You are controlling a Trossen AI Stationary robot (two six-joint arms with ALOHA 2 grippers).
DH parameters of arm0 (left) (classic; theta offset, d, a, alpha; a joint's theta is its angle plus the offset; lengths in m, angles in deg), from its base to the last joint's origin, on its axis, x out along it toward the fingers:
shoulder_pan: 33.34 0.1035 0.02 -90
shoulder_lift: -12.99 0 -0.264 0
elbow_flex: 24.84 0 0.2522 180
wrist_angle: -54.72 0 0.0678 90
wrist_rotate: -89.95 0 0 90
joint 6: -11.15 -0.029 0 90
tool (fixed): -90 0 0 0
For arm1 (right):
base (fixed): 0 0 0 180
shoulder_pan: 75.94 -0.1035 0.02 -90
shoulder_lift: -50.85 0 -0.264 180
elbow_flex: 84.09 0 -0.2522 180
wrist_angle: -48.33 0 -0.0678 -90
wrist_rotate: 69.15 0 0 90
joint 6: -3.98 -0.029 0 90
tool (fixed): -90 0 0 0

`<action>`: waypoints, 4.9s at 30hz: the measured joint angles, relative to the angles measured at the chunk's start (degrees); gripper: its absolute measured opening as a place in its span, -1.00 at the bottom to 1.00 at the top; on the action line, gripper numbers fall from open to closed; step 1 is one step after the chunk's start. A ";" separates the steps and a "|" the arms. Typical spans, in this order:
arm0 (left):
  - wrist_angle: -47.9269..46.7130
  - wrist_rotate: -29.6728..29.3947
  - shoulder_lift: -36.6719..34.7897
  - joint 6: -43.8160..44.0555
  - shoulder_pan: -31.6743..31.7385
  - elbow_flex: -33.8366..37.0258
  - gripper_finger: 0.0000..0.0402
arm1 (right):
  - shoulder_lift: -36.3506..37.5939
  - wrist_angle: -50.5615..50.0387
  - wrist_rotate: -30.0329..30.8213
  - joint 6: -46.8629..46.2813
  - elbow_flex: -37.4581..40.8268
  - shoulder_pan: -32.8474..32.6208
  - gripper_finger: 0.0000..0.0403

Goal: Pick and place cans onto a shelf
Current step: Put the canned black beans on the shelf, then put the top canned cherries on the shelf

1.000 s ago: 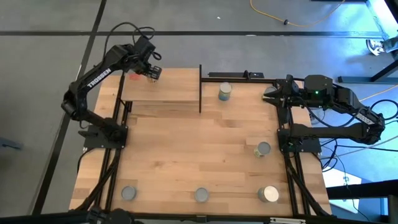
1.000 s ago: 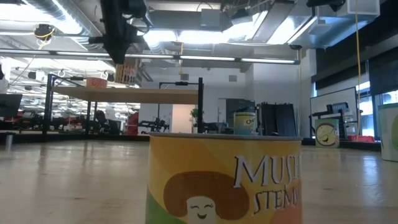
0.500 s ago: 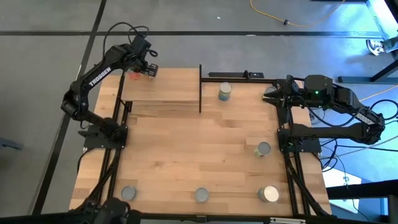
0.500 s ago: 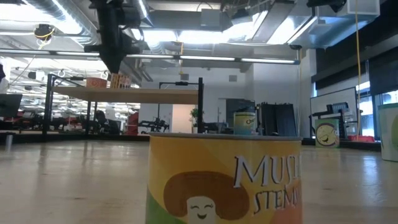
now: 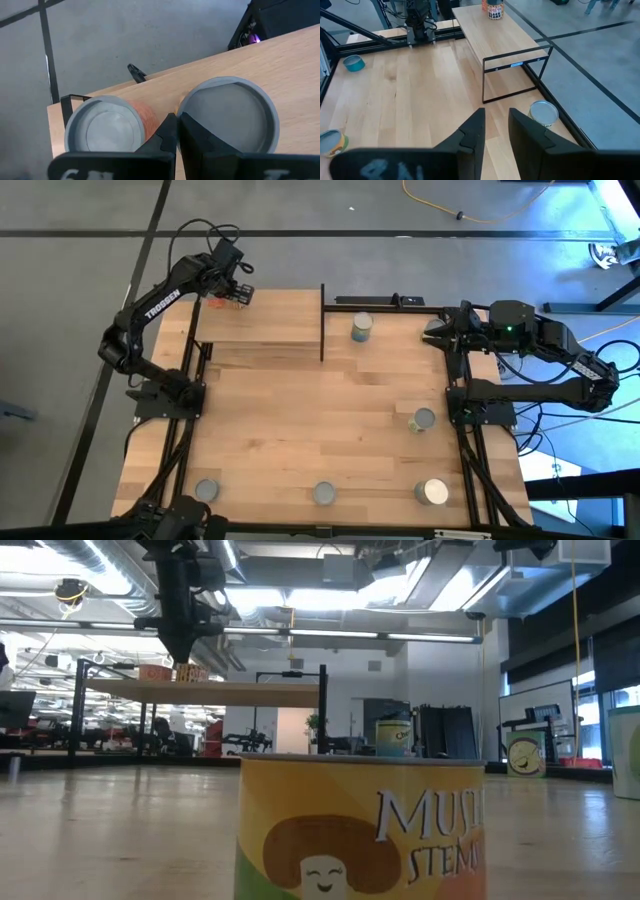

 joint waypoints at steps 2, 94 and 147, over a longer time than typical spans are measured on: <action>1.06 0.06 0.00 -0.08 0.00 0.00 -1.00 | 0.00 0.01 0.00 0.00 0.00 -0.01 -0.57; 8.42 -5.64 -8.50 -3.43 -11.90 13.77 -1.00 | -2.14 0.04 -0.09 -1.38 0.02 0.00 -0.57; 0.06 24.58 -11.74 22.60 -42.02 -8.17 -0.74 | -1.73 -1.63 0.87 1.48 0.02 -0.02 -0.57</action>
